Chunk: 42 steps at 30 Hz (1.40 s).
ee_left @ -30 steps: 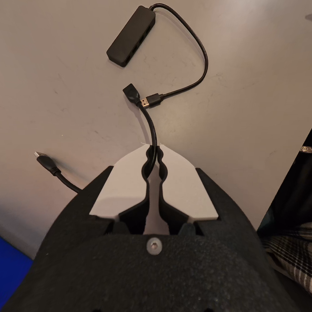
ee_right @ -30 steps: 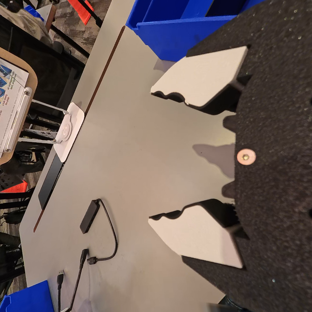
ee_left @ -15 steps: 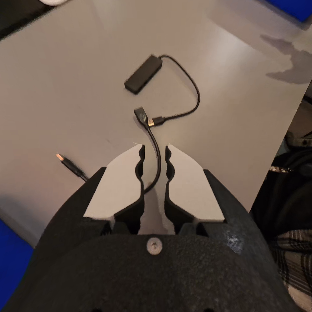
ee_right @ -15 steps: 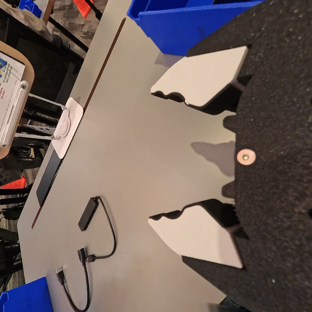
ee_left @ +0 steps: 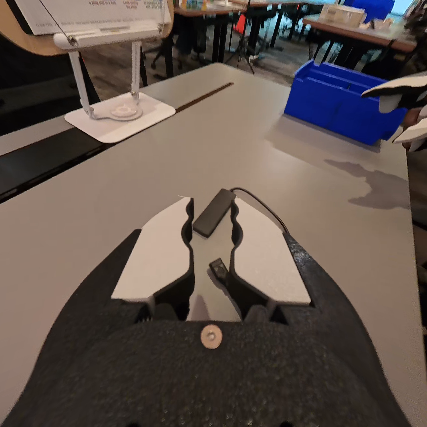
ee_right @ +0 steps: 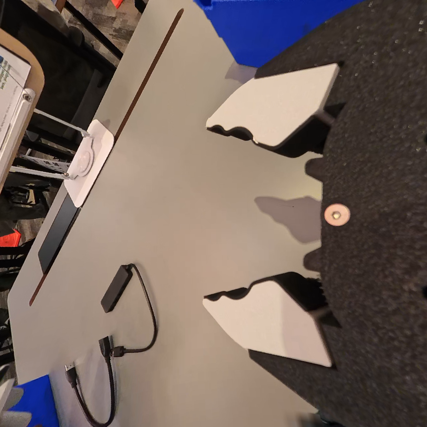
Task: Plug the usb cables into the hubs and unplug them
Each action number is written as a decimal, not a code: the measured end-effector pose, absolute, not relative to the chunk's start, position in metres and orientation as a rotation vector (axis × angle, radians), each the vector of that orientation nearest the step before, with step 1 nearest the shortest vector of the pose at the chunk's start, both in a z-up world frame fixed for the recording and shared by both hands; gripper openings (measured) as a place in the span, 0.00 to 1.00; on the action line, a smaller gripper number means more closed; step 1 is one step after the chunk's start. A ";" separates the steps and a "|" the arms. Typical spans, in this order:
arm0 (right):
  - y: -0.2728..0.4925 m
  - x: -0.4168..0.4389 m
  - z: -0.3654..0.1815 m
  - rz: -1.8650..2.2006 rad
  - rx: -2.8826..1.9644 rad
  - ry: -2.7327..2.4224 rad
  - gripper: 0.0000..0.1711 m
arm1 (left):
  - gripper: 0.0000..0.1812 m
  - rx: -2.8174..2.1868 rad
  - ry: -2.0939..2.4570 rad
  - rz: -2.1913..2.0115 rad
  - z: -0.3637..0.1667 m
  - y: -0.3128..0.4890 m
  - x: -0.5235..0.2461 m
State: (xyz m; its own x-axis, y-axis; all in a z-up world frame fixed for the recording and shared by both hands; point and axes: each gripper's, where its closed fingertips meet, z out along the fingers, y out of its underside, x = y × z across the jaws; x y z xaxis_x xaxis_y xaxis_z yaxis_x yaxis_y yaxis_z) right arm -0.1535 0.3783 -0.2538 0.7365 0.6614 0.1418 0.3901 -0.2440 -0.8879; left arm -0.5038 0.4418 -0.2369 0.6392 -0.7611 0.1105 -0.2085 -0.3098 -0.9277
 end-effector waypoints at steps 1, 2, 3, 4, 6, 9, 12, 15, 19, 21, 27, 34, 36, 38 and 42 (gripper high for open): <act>0.381 -0.156 -0.255 0.324 -1.875 -0.821 0.73 | 0.16 -1.818 0.755 -0.693 -0.238 0.446 -0.504; 0.383 -0.159 -0.256 0.331 -1.878 -0.829 0.73 | 0.16 -1.800 0.737 -0.711 -0.240 0.448 -0.505; 0.386 -0.162 -0.256 0.334 -1.879 -0.839 0.73 | 0.16 -1.787 0.726 -0.737 -0.242 0.448 -0.506; 0.389 -0.165 -0.257 0.333 -1.879 -0.855 0.72 | 0.16 -1.780 0.724 -0.759 -0.244 0.446 -0.506; 0.396 -0.173 -0.262 0.332 -1.881 -0.889 0.72 | 0.16 -1.775 0.743 -0.756 -0.247 0.442 -0.507; 0.409 -0.188 -0.269 0.342 -1.880 -0.932 0.72 | 0.16 -1.765 0.768 -0.715 -0.250 0.437 -0.509; 0.422 -0.207 -0.274 0.390 -1.867 -0.956 0.72 | 0.17 -1.743 0.774 -0.762 -0.245 0.432 -0.503; 0.434 -0.226 -0.279 0.416 -1.853 -1.001 0.71 | 0.17 -1.759 0.794 -0.744 -0.250 0.432 -0.502; 0.447 -0.251 -0.283 0.456 -1.823 -1.055 0.71 | 0.17 -1.757 0.783 -0.741 -0.250 0.434 -0.506; 0.451 -0.262 -0.286 0.484 -1.815 -1.080 0.71 | 0.17 -1.761 0.767 -0.749 -0.251 0.436 -0.509; 0.464 -0.296 -0.295 0.509 -1.763 -1.240 0.68 | 0.17 -1.786 0.756 -0.736 -0.255 0.439 -0.516; 0.470 -0.359 -0.308 0.551 -1.638 -1.565 0.62 | 0.17 -1.798 0.724 -0.717 -0.256 0.444 -0.524; 0.471 -0.377 -0.313 0.595 -1.610 -1.637 0.59 | 0.17 -1.803 0.721 -0.713 -0.257 0.444 -0.526; 0.473 -0.390 -0.317 0.635 -1.591 -1.701 0.50 | 0.17 -1.800 0.717 -0.706 -0.256 0.445 -0.528; 0.483 -0.404 -0.334 0.669 -1.628 -1.795 0.46 | 0.16 -1.804 0.705 -0.710 -0.257 0.446 -0.532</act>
State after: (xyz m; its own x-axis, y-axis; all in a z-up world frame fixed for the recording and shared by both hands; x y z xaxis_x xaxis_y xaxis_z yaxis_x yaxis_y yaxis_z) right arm -0.4037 0.4826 -0.3341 -0.0510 0.9929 0.1074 0.6803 0.1133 -0.7241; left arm -0.5316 0.4459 -0.2565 0.6535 -0.7436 0.1417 -0.1368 -0.3001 -0.9441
